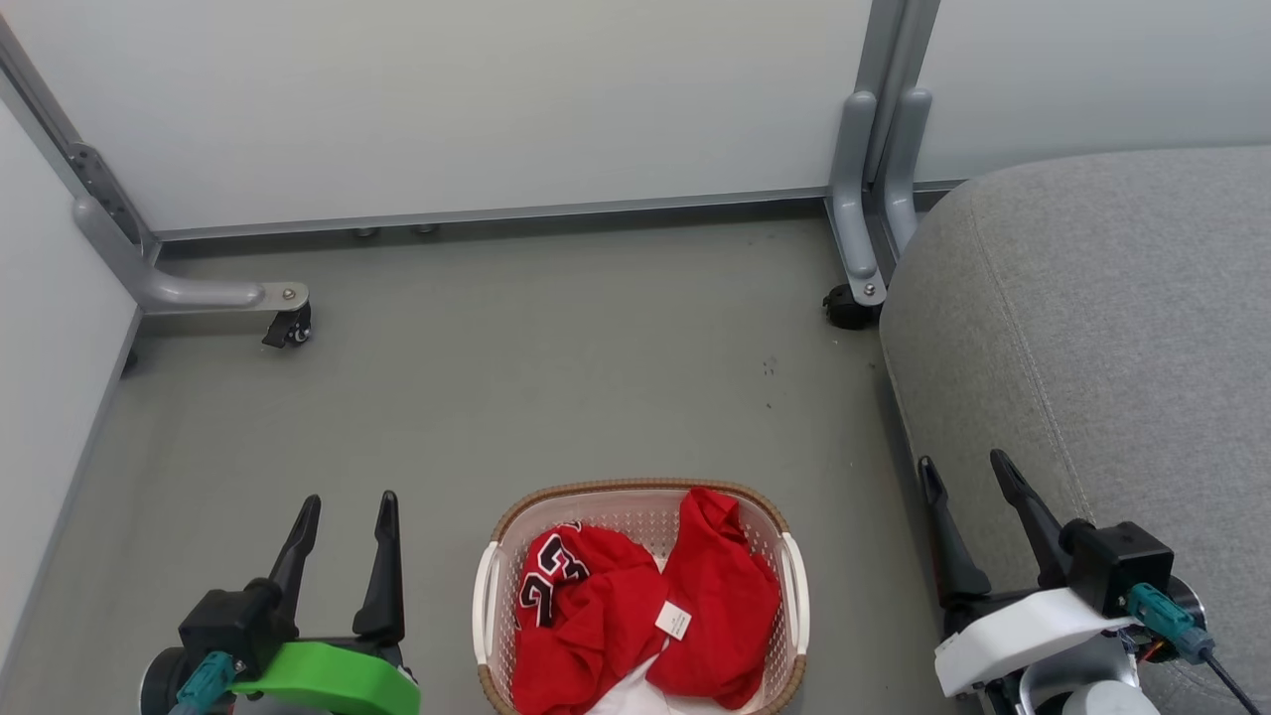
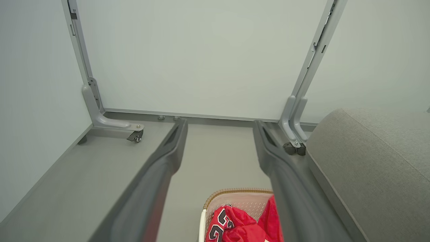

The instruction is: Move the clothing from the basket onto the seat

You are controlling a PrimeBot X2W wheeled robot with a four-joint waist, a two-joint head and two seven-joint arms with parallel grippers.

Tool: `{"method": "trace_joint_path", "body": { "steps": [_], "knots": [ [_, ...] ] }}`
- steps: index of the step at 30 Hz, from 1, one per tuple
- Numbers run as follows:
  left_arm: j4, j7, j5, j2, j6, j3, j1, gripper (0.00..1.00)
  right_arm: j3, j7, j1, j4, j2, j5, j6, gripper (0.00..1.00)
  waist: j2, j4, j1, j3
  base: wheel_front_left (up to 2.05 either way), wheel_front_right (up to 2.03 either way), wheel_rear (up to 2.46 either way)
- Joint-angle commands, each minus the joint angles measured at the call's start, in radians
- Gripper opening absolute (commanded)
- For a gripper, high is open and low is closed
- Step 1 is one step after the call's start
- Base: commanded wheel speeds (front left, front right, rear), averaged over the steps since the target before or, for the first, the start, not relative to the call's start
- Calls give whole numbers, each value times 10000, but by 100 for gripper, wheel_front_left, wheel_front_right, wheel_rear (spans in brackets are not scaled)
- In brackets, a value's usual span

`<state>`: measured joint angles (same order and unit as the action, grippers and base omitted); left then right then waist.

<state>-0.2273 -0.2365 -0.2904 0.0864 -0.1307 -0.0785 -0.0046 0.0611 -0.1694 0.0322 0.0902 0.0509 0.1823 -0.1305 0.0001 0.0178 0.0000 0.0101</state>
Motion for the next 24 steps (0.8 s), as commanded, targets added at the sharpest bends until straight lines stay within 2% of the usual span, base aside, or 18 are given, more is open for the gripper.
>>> {"method": "trace_joint_path", "body": {
  "steps": [1, 14, 24],
  "knots": [
    [5, -84, 243, 15, -1, 24, 119, 100, 30, -78, 56, -103, 21, -227, -3, 100, -1, 3, 0, 4, 0, 0, 0],
    [-99, -316, 984, -56, -2, 49, 186, 100, 163, -220, 192, -172, 7, -1031, -2, 100, -1, -9, 0, 51, 0, 0, 0],
    [-134, -291, 786, -91, -2, 140, 151, 100, 172, -252, 109, -38, 7, -837, -2, 100, -1, -42, 0, 84, 0, 0, 0]
  ]
}}
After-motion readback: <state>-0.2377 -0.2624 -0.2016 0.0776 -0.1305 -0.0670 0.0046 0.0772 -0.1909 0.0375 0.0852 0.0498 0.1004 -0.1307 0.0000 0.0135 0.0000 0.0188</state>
